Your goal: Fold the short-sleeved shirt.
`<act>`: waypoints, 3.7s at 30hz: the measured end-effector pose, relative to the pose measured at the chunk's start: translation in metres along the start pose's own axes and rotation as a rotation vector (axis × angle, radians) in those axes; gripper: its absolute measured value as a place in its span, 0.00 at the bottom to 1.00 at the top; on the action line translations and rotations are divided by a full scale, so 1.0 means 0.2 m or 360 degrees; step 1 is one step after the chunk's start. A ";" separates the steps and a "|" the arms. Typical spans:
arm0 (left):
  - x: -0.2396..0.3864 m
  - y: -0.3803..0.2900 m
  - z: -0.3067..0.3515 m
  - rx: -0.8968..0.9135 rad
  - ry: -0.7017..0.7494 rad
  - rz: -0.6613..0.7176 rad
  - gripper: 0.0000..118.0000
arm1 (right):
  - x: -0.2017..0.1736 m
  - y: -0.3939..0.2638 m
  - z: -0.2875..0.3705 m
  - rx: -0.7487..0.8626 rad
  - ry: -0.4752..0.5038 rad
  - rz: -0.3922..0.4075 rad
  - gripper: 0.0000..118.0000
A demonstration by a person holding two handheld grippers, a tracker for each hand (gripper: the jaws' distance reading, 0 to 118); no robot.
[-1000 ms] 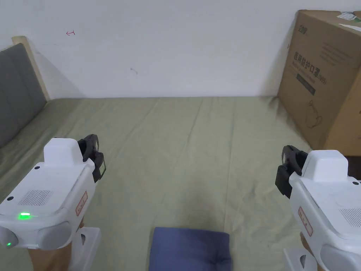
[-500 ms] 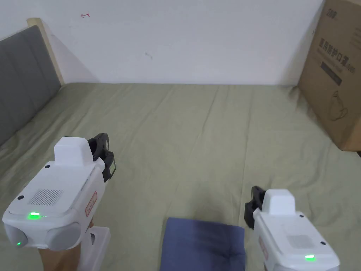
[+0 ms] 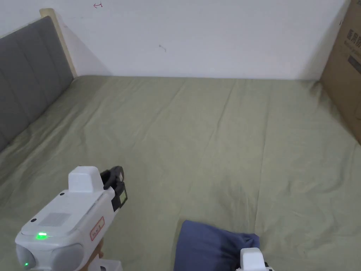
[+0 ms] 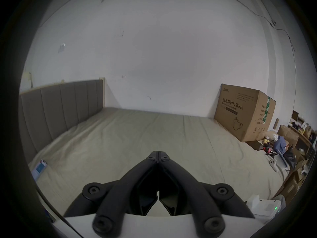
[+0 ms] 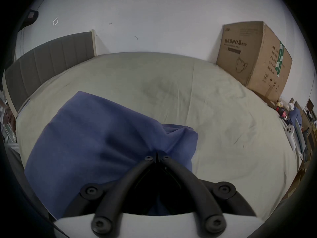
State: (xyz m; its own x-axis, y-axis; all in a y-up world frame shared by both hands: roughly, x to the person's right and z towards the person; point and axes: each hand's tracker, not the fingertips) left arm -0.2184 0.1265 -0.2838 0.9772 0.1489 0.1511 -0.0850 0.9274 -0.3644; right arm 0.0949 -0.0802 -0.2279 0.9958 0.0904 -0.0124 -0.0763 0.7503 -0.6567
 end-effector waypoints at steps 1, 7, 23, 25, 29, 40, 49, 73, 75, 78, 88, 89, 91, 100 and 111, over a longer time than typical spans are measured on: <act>0.00 -0.02 -0.01 -0.0054 -0.0019 0.0046 0.01 | 0.00 0.01 0.00 -0.0016 0.0002 0.0005 0.00; 0.01 -0.22 -0.21 -0.0602 -0.0220 0.0353 0.75 | 0.05 0.01 0.01 -0.0028 0.0051 -0.0077 0.00; 0.13 -0.75 -0.67 -0.1372 -0.0616 0.0533 0.64 | 0.09 0.02 0.01 -0.0054 0.0108 -0.0126 0.00; 0.15 -0.76 -0.66 -0.1354 -0.0660 0.0470 0.51 | 0.09 0.02 0.00 -0.0056 0.0111 -0.0126 0.00; 0.18 -0.73 -0.65 -0.1359 -0.0698 0.0454 0.17 | 0.10 0.04 0.01 -0.0065 0.0126 -0.0131 0.00; -0.10 -0.39 -0.62 -0.1199 -0.0547 0.0140 0.12 | 0.12 0.31 0.16 0.0144 0.0176 -0.0128 0.00; -0.98 -0.04 -0.70 -0.1174 0.0016 0.0117 0.12 | 0.02 0.57 0.20 0.0315 0.0229 -0.0109 0.00; -1.53 0.12 -0.70 -0.1127 0.0413 0.0344 0.86 | -0.02 0.80 0.15 0.0414 0.0222 -0.0076 0.00; -1.47 0.20 -0.65 -0.1011 0.0405 0.0320 0.86 | 0.01 0.81 0.20 0.0452 0.0217 -0.0084 0.00; -1.37 0.32 -0.57 -0.0921 0.0343 0.0335 0.86 | 0.06 0.85 0.30 0.0520 0.0211 -0.0108 0.00; -0.81 0.73 -0.19 -0.0292 0.0284 0.0043 0.86 | 0.26 1.02 0.73 0.0815 0.0148 -0.0101 0.00; -0.73 0.76 -0.14 -0.0202 0.0283 -0.0026 0.86 | 0.28 1.04 0.77 0.0849 0.0127 -0.0094 0.00; -0.58 0.81 -0.04 -0.0030 0.0299 -0.0118 0.86 | 0.32 1.08 0.85 0.0896 0.0061 -0.0088 0.00; 0.03 0.78 0.26 0.0505 0.0218 -0.0311 0.86 | 0.50 1.19 1.15 0.1080 -0.0126 -0.0086 0.00; 0.42 0.48 0.27 0.0735 0.0168 -0.0339 0.59 | 0.62 1.11 1.30 0.1187 -0.0260 -0.0096 0.00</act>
State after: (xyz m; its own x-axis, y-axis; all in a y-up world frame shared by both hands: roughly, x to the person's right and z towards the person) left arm -0.1543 0.2461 -0.2566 0.9945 -0.0729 0.0757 0.0643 0.9917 0.1115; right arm 0.1892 0.2686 -0.1788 0.9837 0.0876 0.1569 -0.0935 0.9951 0.0311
